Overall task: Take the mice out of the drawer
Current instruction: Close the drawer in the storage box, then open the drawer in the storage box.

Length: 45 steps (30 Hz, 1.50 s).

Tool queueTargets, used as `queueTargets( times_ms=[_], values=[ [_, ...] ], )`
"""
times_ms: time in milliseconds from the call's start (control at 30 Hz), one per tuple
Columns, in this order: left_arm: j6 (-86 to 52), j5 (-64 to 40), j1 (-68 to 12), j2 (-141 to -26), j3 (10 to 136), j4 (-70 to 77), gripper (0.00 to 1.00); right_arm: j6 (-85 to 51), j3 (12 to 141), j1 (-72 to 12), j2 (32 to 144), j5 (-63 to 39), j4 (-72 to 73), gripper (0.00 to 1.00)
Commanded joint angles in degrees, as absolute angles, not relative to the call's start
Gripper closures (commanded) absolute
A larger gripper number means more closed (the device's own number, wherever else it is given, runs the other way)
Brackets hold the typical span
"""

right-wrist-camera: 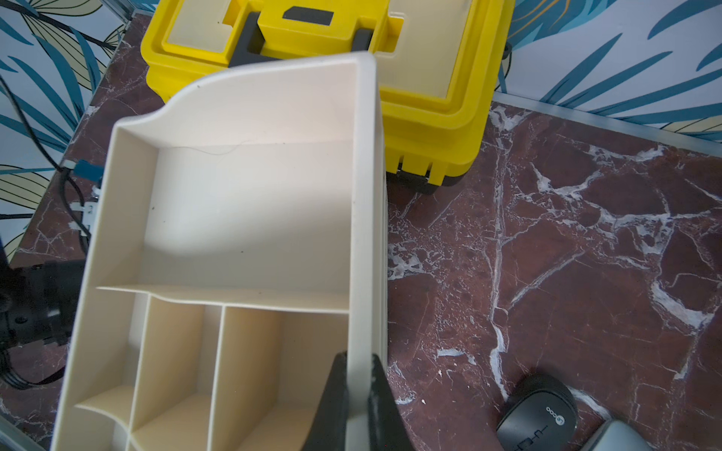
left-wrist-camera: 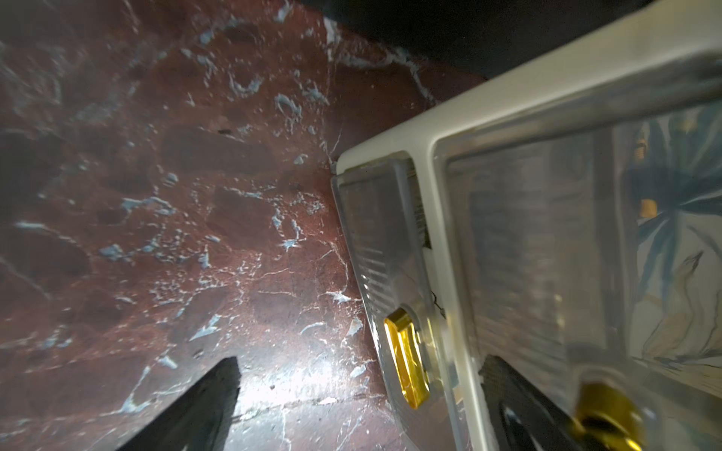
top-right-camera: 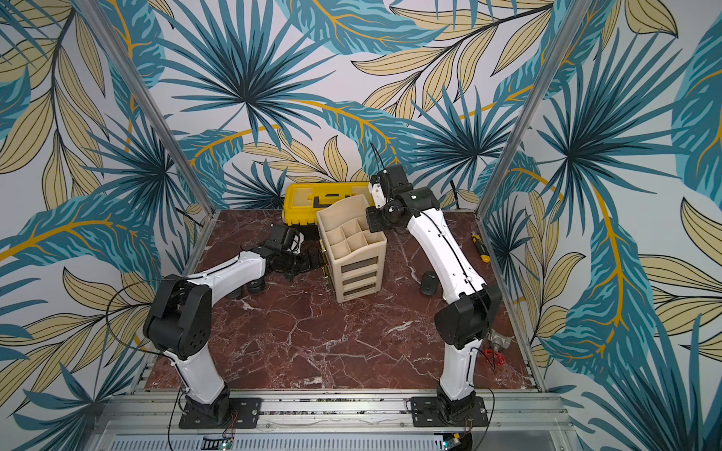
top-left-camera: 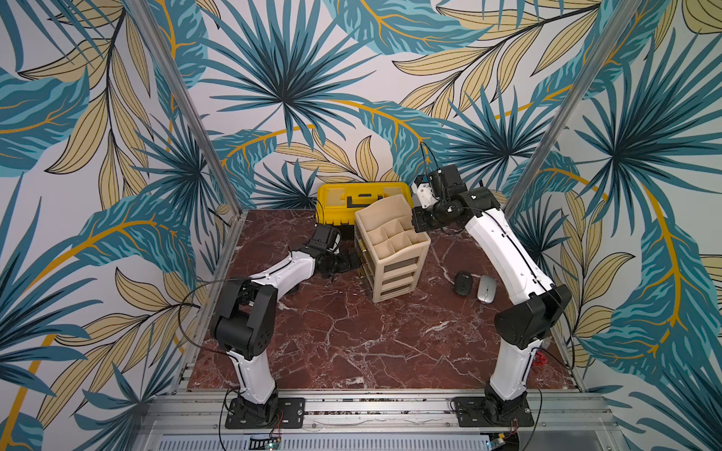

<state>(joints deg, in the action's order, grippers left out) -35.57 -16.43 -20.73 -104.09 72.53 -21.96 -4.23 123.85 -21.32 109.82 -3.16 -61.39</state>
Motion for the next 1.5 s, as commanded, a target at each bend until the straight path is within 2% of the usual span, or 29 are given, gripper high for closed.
queueTargets(
  times_ms=[0,200,367,433,500,533,600,667,800,867,1233,1467],
  values=[
    [-36.1,-15.3,-21.9,-103.3,74.9,-18.9,0.0,-3.0,120.3,-22.8,112.5,-2.3,-69.0,1.0],
    [-36.3,-9.7,-21.7,-97.5,68.8,-18.9,0.0,-3.7,119.3,-22.7,112.3,-1.7,-68.3,1.0],
    [-38.4,-11.1,-21.5,-96.1,64.3,-16.2,0.0,-4.1,119.0,-22.8,112.6,-1.8,-67.9,1.0],
    [-40.1,-12.9,-21.0,-96.2,62.2,-12.4,0.04,-4.1,118.9,-22.8,112.6,-1.7,-67.8,1.0],
    [-42.0,-14.7,-20.5,-96.3,60.3,-9.2,0.13,-4.1,118.8,-22.8,112.5,-1.7,-67.9,1.0],
    [-42.8,-15.6,-20.3,-96.3,59.1,-7.1,0.23,-4.0,118.7,-22.8,112.4,-1.7,-67.9,1.0],
    [-44.3,-15.8,-20.0,-96.1,57.6,-5.3,0.33,-3.9,118.3,-22.8,112.2,-1.6,-67.9,1.0],
    [-46.0,-15.1,-19.6,-95.1,55.1,-2.9,0.51,-3.5,117.9,-22.8,112.0,-1.2,-68.0,1.0],
    [-49.5,-19.9,-17.6,-96.1,51.2,4.5,0.56,-3.6,117.0,-22.7,111.4,-1.4,-67.4,1.0],
    [-52.5,-24.0,-16.7,-98.0,49.2,10.6,0.65,-3.7,117.1,-22.8,111.6,-1.6,-67.3,1.0],
    [-60.6,-34.3,-16.6,-107.3,45.5,33.9,0.62,-3.8,117.0,-22.8,111.8,-2.0,-67.0,1.0],
    [-61.9,-34.6,-17.3,-111.4,44.2,41.3,0.59,-3.8,116.9,-22.7,112.0,-2.1,-66.9,1.0]
  ],
)
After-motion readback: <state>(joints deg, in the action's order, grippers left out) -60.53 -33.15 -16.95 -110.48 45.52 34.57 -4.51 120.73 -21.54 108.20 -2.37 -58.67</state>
